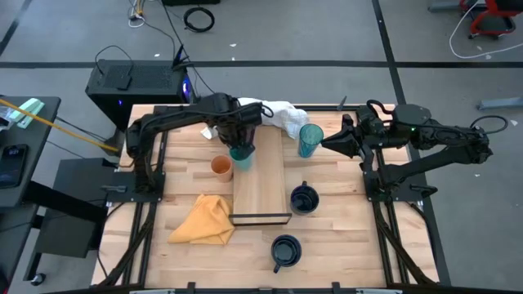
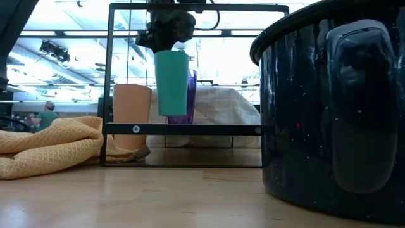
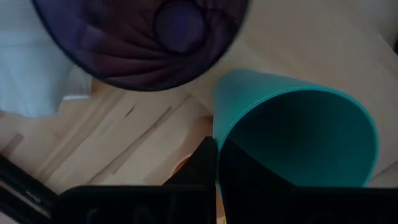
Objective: Stack small to large cups/mugs on shelf
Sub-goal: Put the light blue cup on the shelf, then put the top black mug on the shelf
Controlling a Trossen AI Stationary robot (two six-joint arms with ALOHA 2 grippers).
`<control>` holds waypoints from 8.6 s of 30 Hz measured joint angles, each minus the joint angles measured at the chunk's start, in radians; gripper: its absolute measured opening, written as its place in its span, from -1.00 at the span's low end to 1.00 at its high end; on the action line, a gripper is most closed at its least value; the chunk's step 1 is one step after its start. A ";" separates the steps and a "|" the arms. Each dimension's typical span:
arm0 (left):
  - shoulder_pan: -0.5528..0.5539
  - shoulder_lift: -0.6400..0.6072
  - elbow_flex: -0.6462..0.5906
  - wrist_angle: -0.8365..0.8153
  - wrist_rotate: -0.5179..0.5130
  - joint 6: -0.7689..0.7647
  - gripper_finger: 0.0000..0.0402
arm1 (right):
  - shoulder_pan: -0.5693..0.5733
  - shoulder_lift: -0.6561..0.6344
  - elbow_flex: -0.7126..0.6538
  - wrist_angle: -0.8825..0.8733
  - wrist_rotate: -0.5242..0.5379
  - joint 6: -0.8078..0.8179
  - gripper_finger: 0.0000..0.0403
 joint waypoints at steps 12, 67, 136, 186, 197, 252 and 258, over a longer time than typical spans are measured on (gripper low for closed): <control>0.002 0.006 0.000 0.031 0.008 -0.086 -0.96 | 0.000 0.000 0.000 0.001 0.000 -0.004 -0.74; -0.043 0.041 0.000 0.014 0.000 -0.122 -0.96 | 0.000 0.000 0.000 0.002 -0.001 -0.010 -0.74; -0.063 0.042 -0.077 0.100 0.007 -0.115 -0.74 | 0.000 -0.001 0.000 0.001 -0.001 -0.009 -0.74; -0.105 -0.112 0.284 0.245 -0.140 0.106 0.04 | 0.000 -0.002 0.000 0.001 -0.001 -0.008 -0.74; -0.372 -0.179 0.243 1.040 -0.159 0.473 -0.07 | 0.000 -0.010 0.000 0.004 -0.001 -0.015 -0.74; -0.691 -1.247 -1.402 1.782 -0.640 0.282 -0.52 | 0.376 0.116 0.000 0.124 0.113 0.179 -0.74; -0.691 -1.339 -1.401 1.696 -0.623 0.287 -0.50 | 0.550 0.233 -0.022 0.134 0.364 0.271 -0.74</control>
